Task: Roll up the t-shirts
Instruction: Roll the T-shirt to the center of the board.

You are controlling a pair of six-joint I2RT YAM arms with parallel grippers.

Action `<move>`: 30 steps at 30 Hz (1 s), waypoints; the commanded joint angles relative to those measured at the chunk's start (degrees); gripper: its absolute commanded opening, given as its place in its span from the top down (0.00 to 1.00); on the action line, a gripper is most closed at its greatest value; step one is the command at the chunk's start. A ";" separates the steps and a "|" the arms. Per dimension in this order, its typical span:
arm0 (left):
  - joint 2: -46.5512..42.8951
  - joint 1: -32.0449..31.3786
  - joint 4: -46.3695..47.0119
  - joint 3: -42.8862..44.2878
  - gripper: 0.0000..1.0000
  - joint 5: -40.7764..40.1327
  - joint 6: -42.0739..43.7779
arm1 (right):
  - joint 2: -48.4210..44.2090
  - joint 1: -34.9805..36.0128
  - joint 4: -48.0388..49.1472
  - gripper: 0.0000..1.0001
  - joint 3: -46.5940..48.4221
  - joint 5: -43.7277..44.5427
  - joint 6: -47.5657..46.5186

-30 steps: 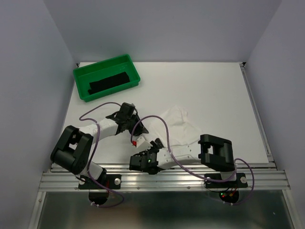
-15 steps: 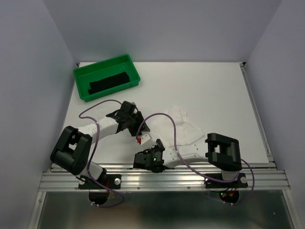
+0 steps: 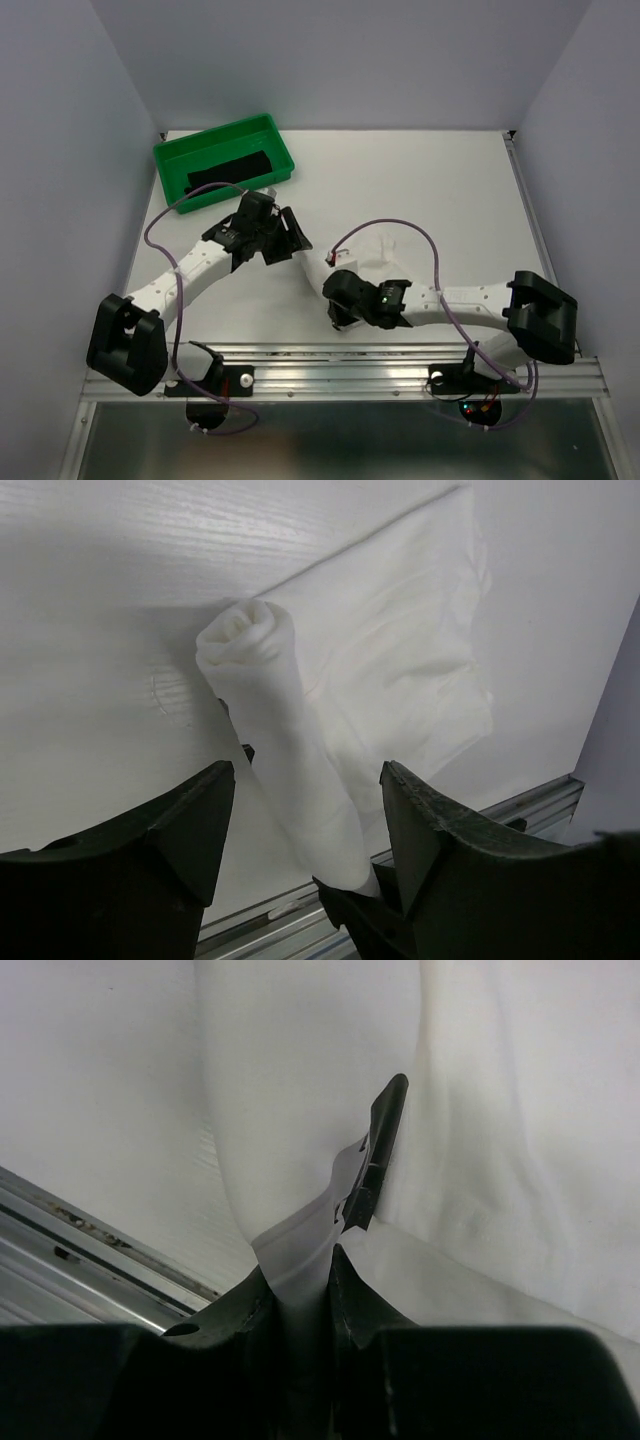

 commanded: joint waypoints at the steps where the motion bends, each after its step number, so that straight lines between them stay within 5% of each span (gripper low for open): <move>1: -3.52 0.63 -3.17 3.15 0.29 -1.81 1.87 | -4.29 -2.71 9.87 0.99 -3.42 -9.45 3.34; 11: -3.26 0.54 -0.10 0.08 0.34 1.62 1.16 | -11.76 -8.78 22.01 0.99 -16.87 -19.39 14.15; 17: -2.20 -0.51 1.84 -0.80 0.46 3.46 0.90 | -13.70 -10.71 27.55 0.99 -23.73 -23.17 20.04; 23: -0.36 -2.53 4.39 -0.98 0.71 4.96 0.29 | -14.58 -12.55 29.57 0.98 -26.72 -24.14 22.42; 27: 1.92 -4.81 5.18 -0.01 1.00 5.48 0.11 | -15.19 -13.61 29.57 0.93 -27.95 -24.58 22.16; 30: 3.95 -5.87 6.14 0.69 1.00 5.57 0.02 | -15.28 -14.14 29.49 0.90 -28.04 -25.28 21.89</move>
